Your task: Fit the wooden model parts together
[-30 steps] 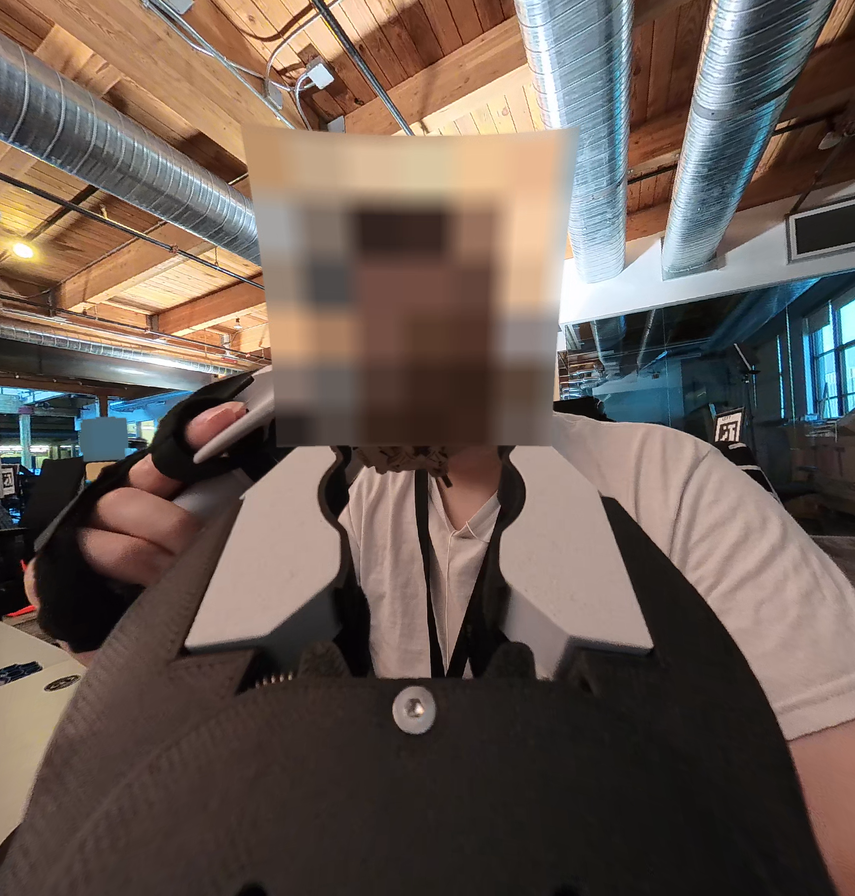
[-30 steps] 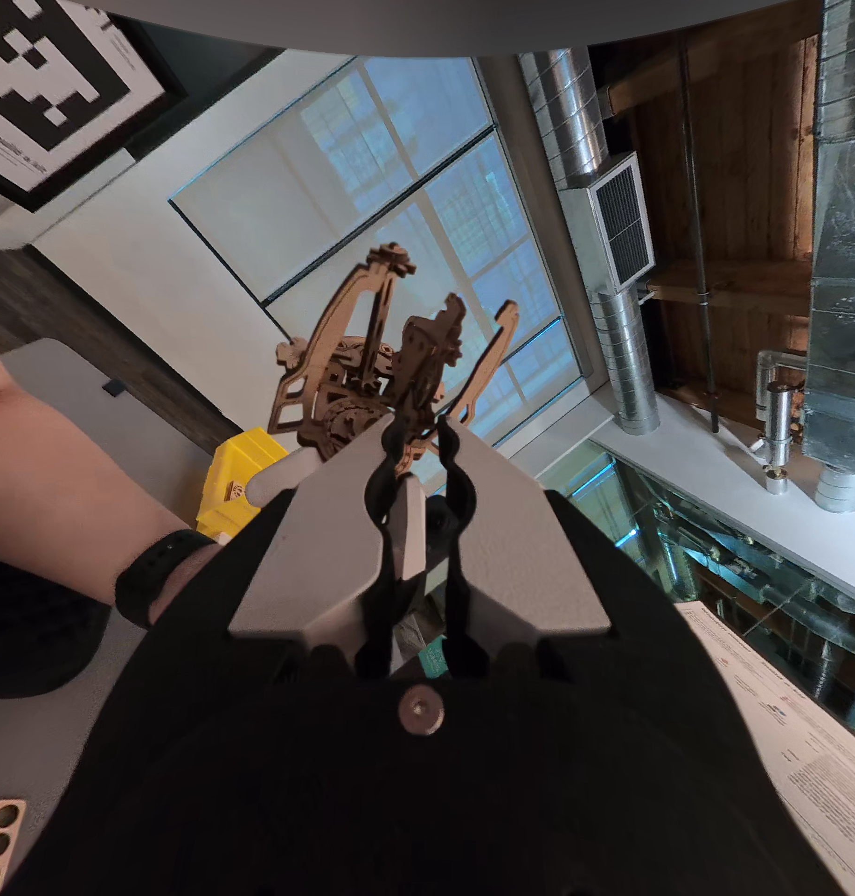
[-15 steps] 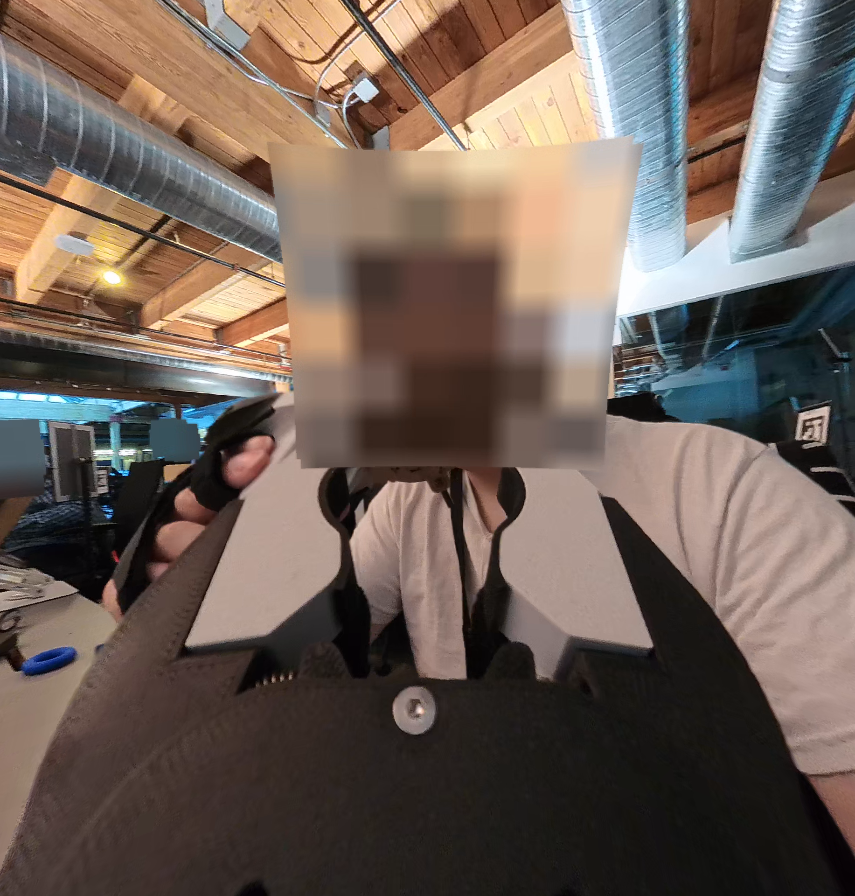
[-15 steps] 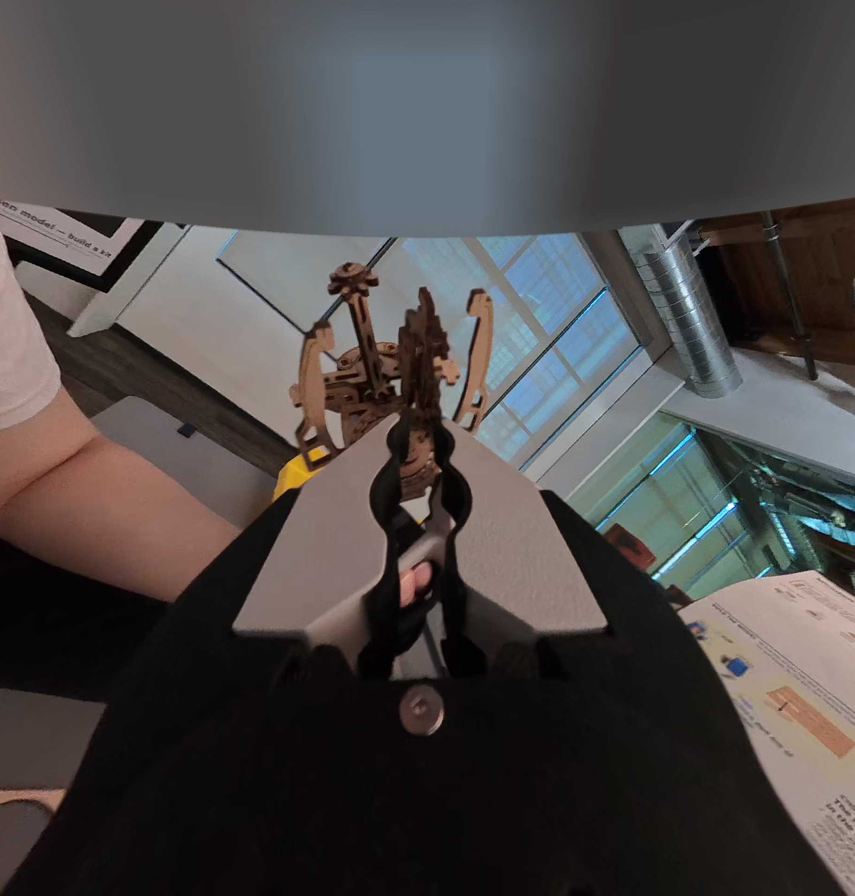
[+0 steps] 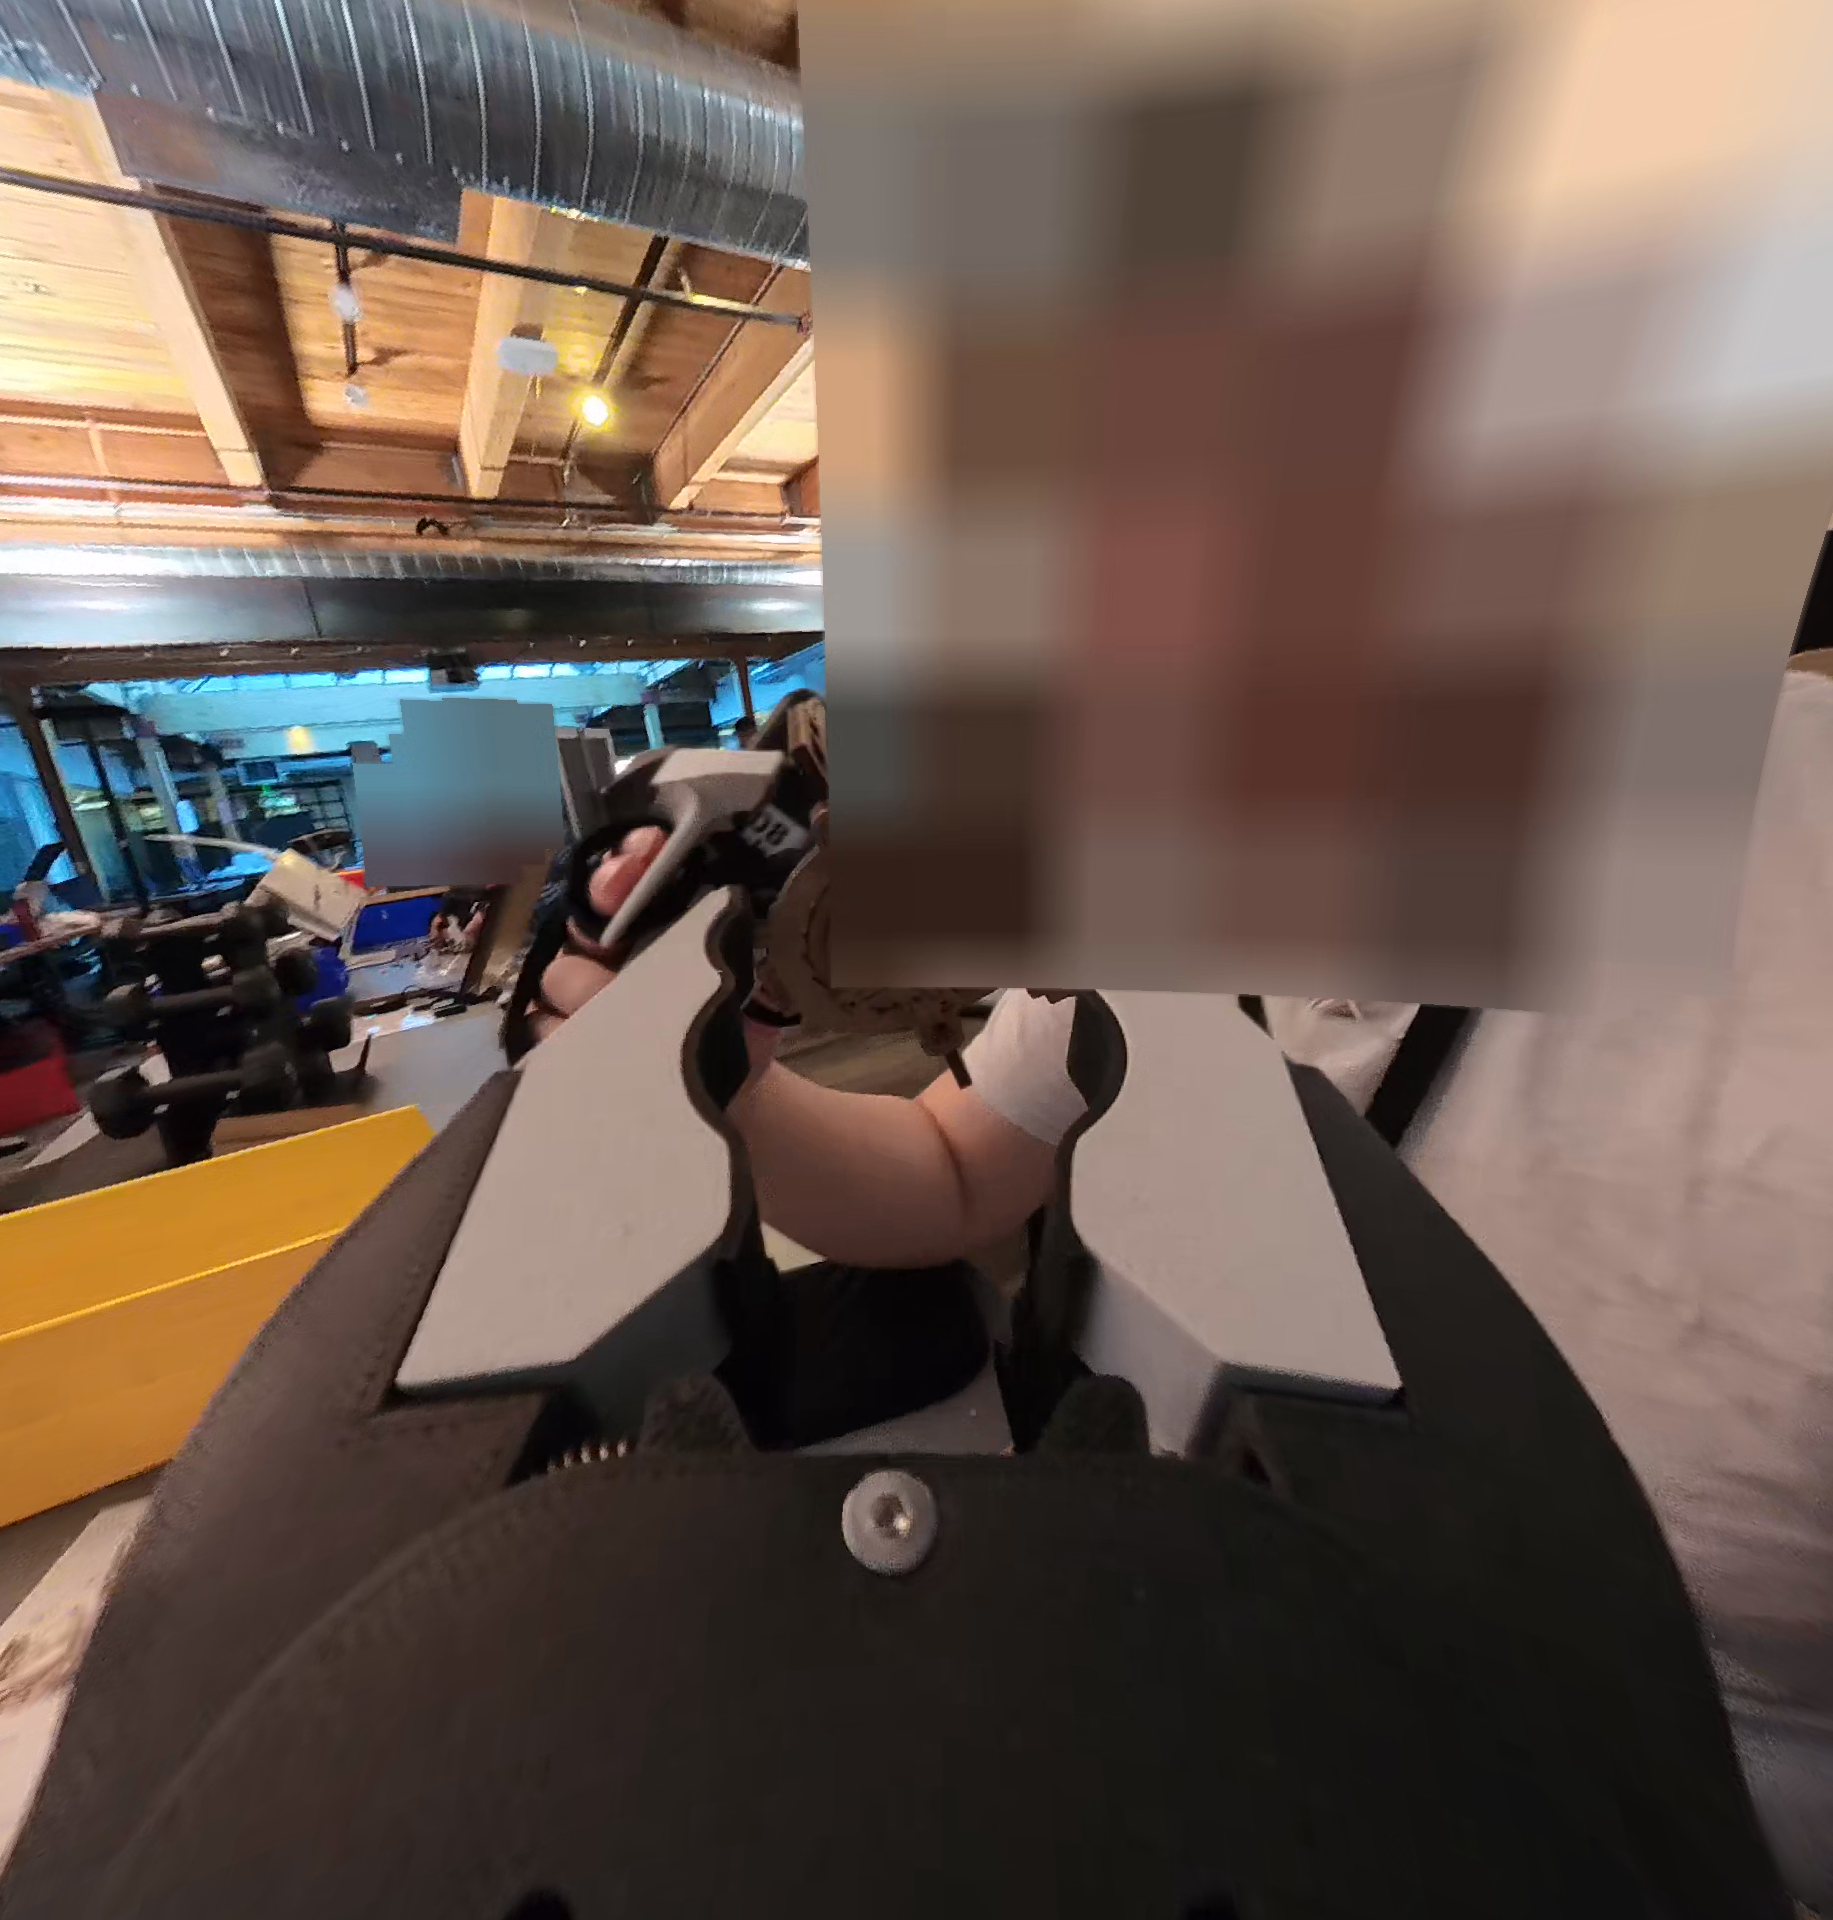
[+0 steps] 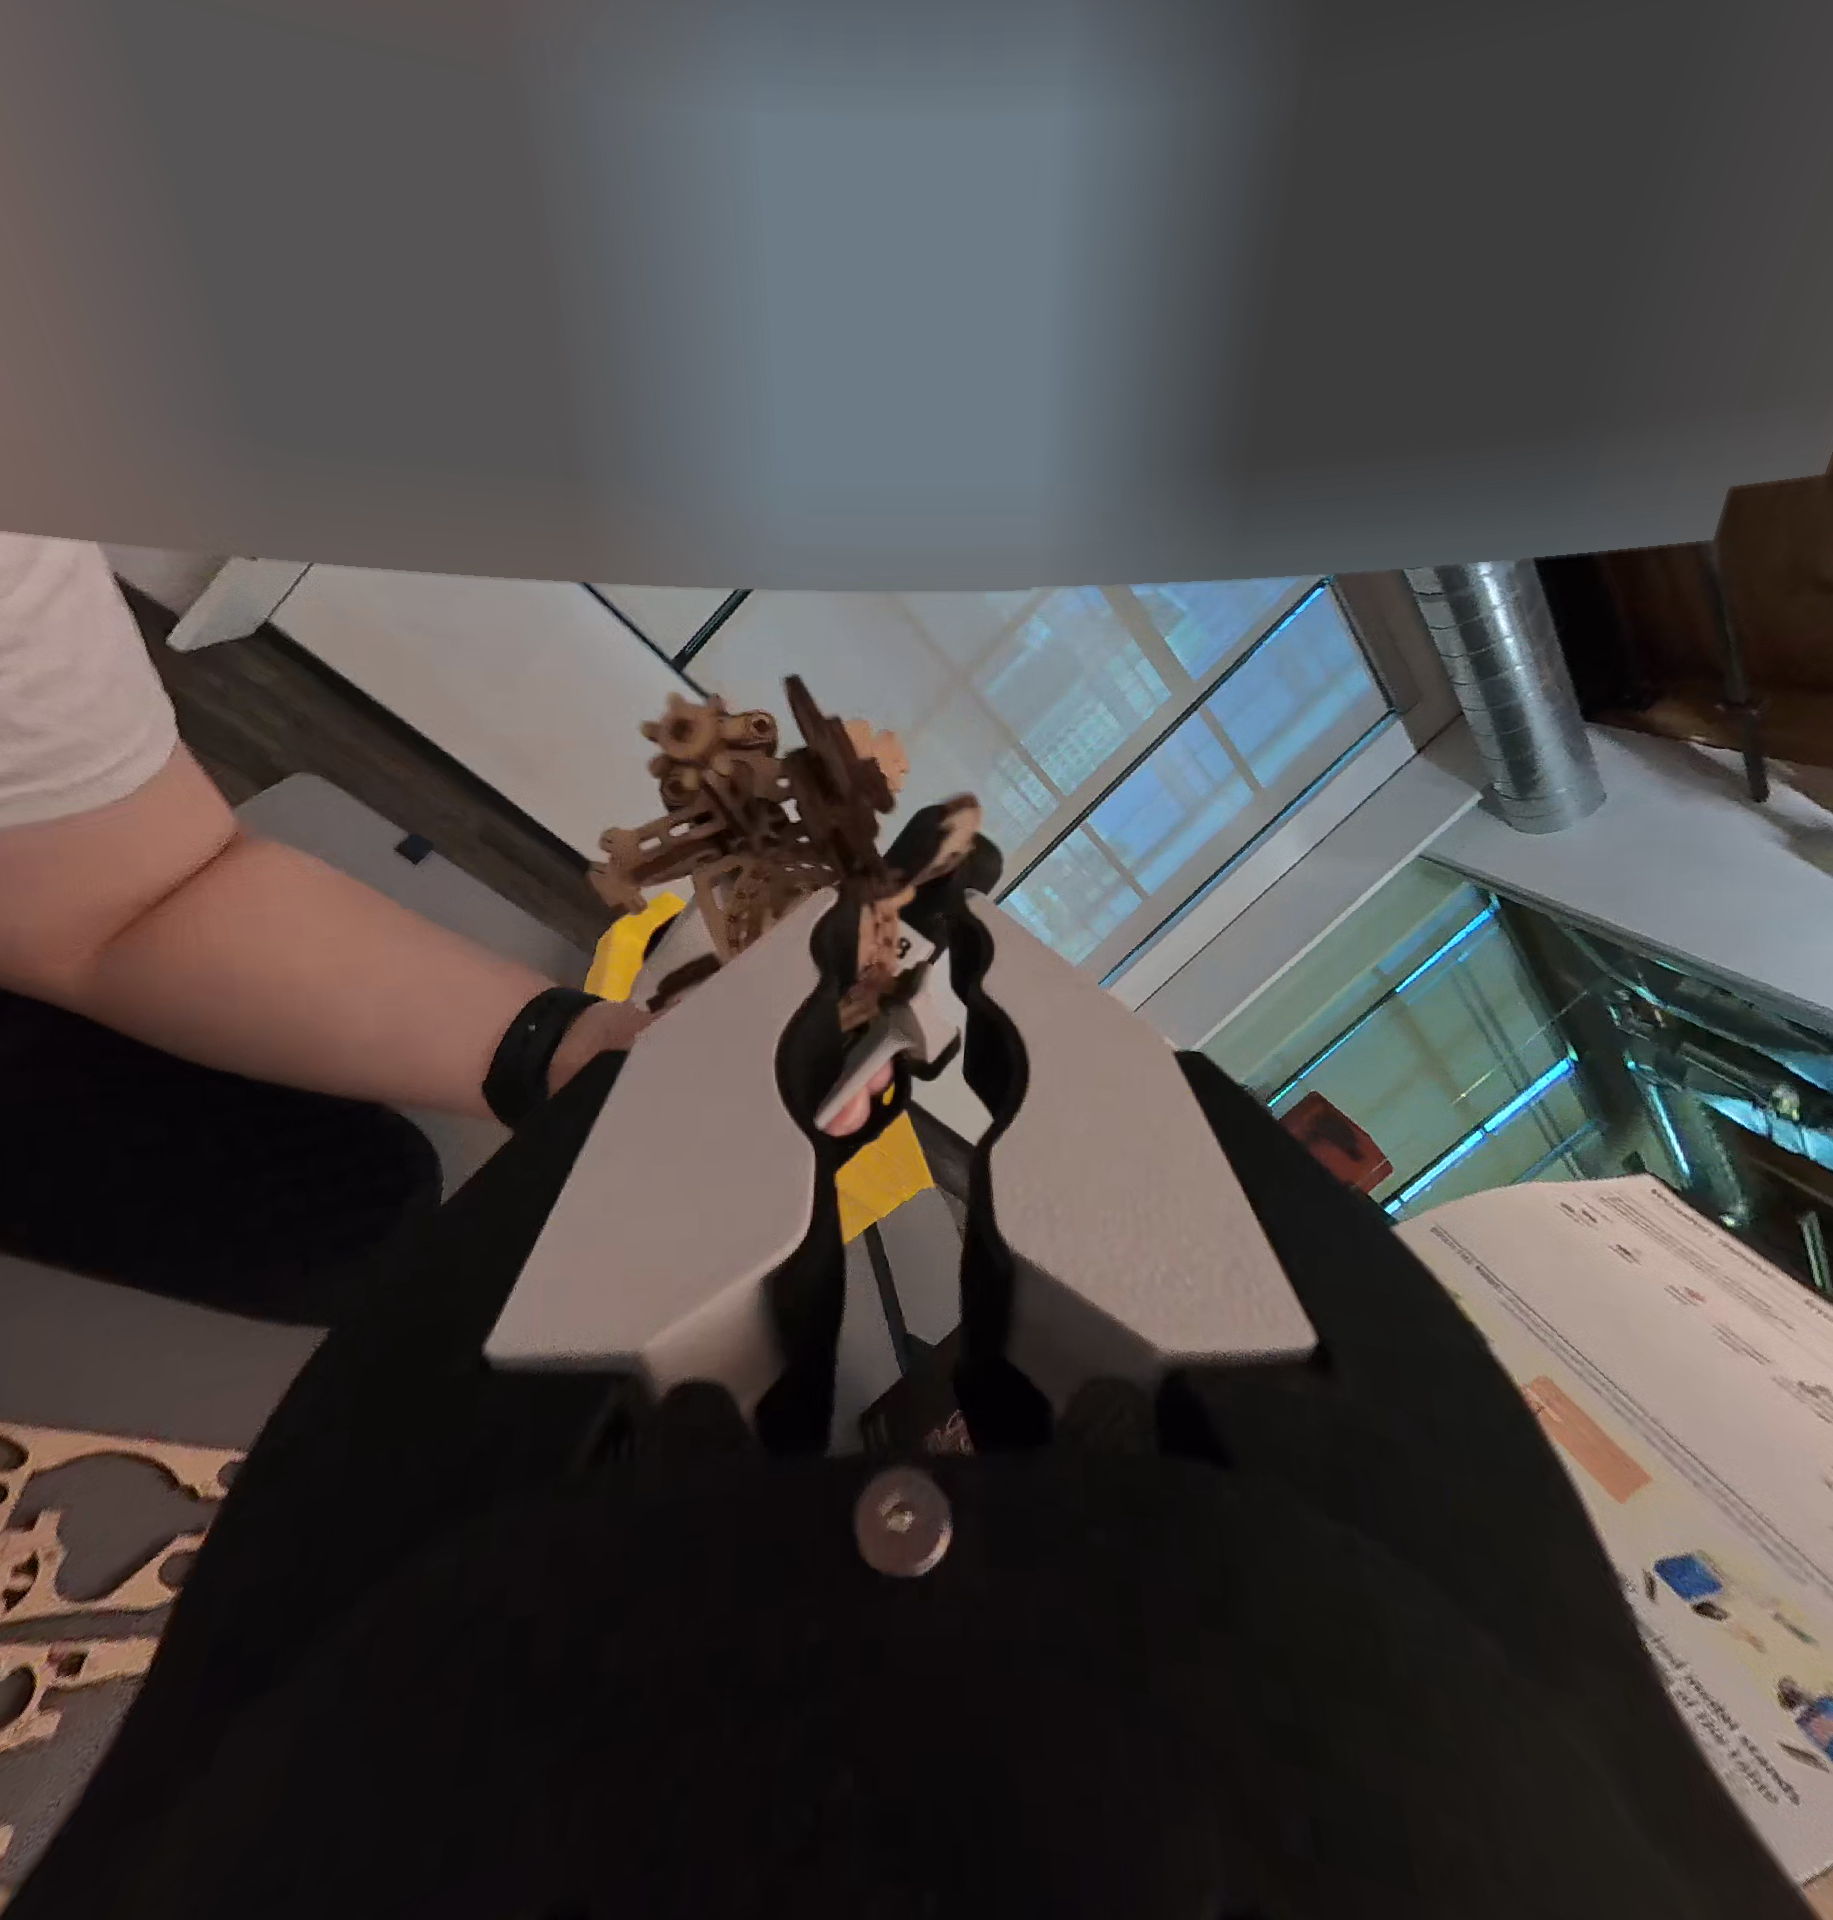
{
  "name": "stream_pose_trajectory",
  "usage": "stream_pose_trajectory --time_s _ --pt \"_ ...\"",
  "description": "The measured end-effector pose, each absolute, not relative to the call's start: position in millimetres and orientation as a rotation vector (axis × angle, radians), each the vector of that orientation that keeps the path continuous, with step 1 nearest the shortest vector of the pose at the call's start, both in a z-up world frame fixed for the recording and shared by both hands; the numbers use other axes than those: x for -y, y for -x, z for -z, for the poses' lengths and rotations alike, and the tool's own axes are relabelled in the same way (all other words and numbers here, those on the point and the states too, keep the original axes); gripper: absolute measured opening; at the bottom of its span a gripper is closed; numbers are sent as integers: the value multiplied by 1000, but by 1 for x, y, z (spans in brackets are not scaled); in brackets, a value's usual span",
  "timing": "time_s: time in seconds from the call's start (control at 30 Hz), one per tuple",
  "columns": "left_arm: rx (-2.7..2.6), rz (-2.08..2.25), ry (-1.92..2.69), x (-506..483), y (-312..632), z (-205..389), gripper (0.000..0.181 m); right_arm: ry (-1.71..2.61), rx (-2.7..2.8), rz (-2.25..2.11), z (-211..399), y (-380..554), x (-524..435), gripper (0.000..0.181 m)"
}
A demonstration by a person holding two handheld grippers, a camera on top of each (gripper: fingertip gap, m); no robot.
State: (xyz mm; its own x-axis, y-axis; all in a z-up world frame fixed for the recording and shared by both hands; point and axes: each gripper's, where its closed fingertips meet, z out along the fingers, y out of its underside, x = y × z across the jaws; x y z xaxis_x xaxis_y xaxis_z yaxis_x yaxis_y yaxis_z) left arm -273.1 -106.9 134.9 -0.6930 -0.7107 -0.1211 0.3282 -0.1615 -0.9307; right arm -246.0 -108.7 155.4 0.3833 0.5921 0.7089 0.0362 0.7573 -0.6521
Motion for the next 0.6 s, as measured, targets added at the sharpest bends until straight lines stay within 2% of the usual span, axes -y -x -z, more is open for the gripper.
stream_pose_trajectory --time_s 0.03,0.2,0.33,0.37,0.5,0.6 --pt "-1424 1899 482 107 270 -133 59 637 1158 -358 -153 247 111 14" --pt "-1454 1769 657 99 259 -134 59 686 1218 -81 -140 228 89 19" --pt "-1476 1526 835 88 248 -130 59 875 1243 -92 -127 199 63 23" --pt "-1488 1447 879 86 245 -127 59 917 1213 -117 -130 190 58 20" --pt "-1516 1253 987 85 238 -123 60 1062 1130 -424 -142 174 65 25" --pt "-1526 1230 1001 93 235 -124 60 1067 1188 -582 -145 185 90 36"
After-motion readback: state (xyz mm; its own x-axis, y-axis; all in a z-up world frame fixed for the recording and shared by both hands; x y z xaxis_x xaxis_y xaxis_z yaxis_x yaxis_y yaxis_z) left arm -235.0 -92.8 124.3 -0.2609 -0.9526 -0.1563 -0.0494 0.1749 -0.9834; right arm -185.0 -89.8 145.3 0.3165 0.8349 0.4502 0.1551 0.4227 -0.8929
